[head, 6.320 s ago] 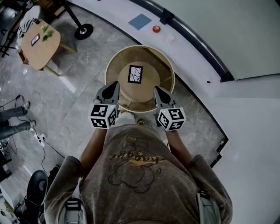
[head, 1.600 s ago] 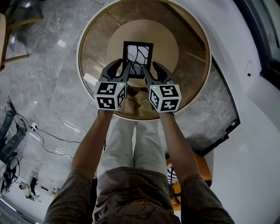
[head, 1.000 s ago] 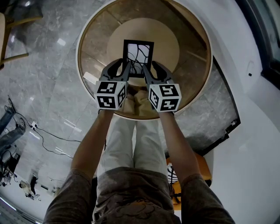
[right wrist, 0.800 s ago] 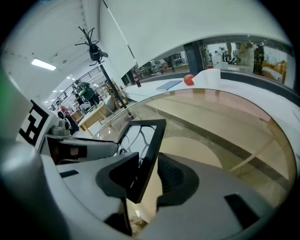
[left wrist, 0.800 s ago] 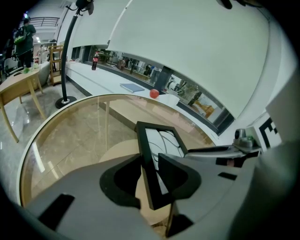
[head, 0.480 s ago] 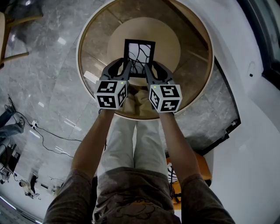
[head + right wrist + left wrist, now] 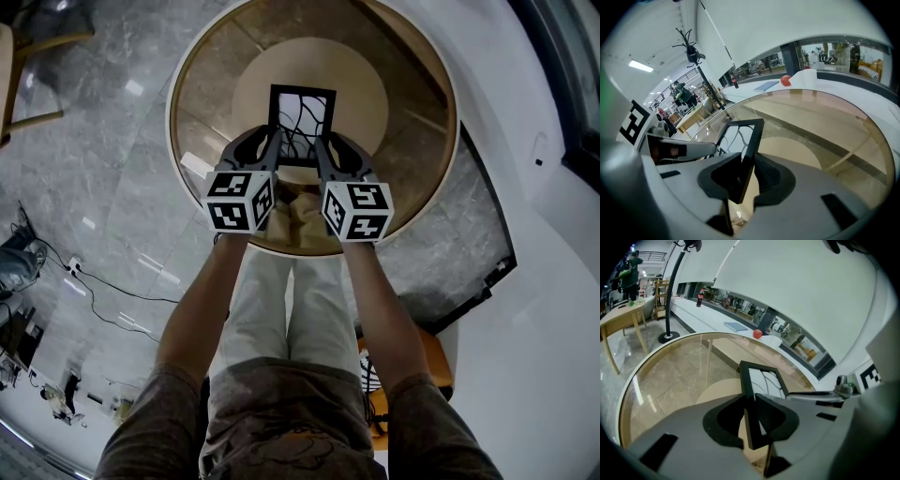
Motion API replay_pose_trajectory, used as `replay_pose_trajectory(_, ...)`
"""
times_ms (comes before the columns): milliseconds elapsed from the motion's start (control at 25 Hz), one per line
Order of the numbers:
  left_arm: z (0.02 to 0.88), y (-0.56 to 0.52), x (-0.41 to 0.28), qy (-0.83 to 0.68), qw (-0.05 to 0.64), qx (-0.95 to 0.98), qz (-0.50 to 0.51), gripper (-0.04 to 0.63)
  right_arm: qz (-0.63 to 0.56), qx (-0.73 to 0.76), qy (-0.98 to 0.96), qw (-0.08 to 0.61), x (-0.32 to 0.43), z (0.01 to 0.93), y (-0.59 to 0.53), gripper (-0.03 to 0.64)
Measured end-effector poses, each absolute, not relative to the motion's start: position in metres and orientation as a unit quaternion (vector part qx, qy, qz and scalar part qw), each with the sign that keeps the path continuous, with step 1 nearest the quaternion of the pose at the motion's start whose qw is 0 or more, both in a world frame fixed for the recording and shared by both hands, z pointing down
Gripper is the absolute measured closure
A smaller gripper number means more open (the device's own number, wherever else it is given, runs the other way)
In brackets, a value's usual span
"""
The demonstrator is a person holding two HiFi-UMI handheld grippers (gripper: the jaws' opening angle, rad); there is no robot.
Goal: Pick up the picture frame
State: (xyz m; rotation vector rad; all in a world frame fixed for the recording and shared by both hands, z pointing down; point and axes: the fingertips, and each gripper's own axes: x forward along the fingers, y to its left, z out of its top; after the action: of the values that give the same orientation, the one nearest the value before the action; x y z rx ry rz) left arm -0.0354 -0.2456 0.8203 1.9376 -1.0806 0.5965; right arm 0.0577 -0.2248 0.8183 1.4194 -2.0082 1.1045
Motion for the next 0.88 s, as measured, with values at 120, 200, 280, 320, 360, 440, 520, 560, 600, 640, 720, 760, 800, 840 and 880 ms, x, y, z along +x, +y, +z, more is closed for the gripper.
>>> replay_pose_trajectory(120,0.817,-0.244,-0.035,-0.432,0.410,0.768,0.236,0.506,0.402,0.515,-0.725,0.219,0.059,0.815,-0.225,0.515)
replay_pose_trajectory(200,0.811,-0.245,-0.034,-0.434,0.408,0.768,0.233,0.506,0.400,0.517,-0.726,0.216,0.060,0.809,-0.226,0.515)
replay_pose_trajectory(280,0.802,-0.245,-0.034,-0.436,0.406,0.770,0.229,0.506,0.397,0.519,-0.727,0.212,0.060,0.799,-0.227,0.517)
replay_pose_trajectory(320,0.796,-0.246,-0.034,-0.436,0.405,0.771,0.227,0.506,0.395,0.520,-0.728,0.209,0.060,0.793,-0.228,0.517)
replay_pose_trajectory(360,0.790,-0.247,-0.034,-0.436,0.403,0.773,0.225,0.506,0.394,0.522,-0.728,0.207,0.060,0.787,-0.228,0.517)
replay_pose_trajectory(440,0.774,-0.247,-0.034,-0.434,0.400,0.776,0.222,0.506,0.392,0.523,-0.729,0.201,0.061,0.771,-0.228,0.517)
replay_pose_trajectory(520,0.755,-0.246,-0.035,-0.434,0.401,0.777,0.218,0.506,0.391,0.523,-0.732,0.197,0.060,0.752,-0.228,0.518)
replay_pose_trajectory(560,0.745,-0.245,-0.036,-0.434,0.401,0.777,0.216,0.506,0.389,0.521,-0.734,0.196,0.059,0.741,-0.227,0.518)
replay_pose_trajectory(600,0.733,-0.245,-0.037,-0.436,0.401,0.777,0.213,0.506,0.387,0.520,-0.736,0.195,0.058,0.730,-0.227,0.518)
replay_pose_trajectory(640,0.722,-0.244,-0.037,-0.439,0.400,0.777,0.209,0.506,0.384,0.519,-0.739,0.193,0.058,0.718,-0.227,0.518)
replay_pose_trajectory(720,0.697,-0.242,-0.037,-0.445,0.400,0.776,0.199,0.506,0.377,0.518,-0.744,0.188,0.059,0.692,-0.226,0.518)
replay_pose_trajectory(760,0.685,-0.240,-0.037,-0.449,0.400,0.775,0.193,0.506,0.373,0.519,-0.747,0.185,0.060,0.679,-0.226,0.520)
replay_pose_trajectory(800,0.672,-0.239,-0.036,-0.453,0.400,0.774,0.188,0.507,0.369,0.520,-0.749,0.182,0.060,0.666,-0.226,0.520)
replay_pose_trajectory(840,0.660,-0.239,-0.036,-0.456,0.400,0.773,0.184,0.506,0.365,0.521,-0.751,0.179,0.061,0.653,-0.226,0.520)
replay_pose_trajectory(880,0.648,-0.238,-0.035,-0.458,0.401,0.772,0.180,0.506,0.360,0.523,-0.752,0.177,0.062,0.639,-0.226,0.522)
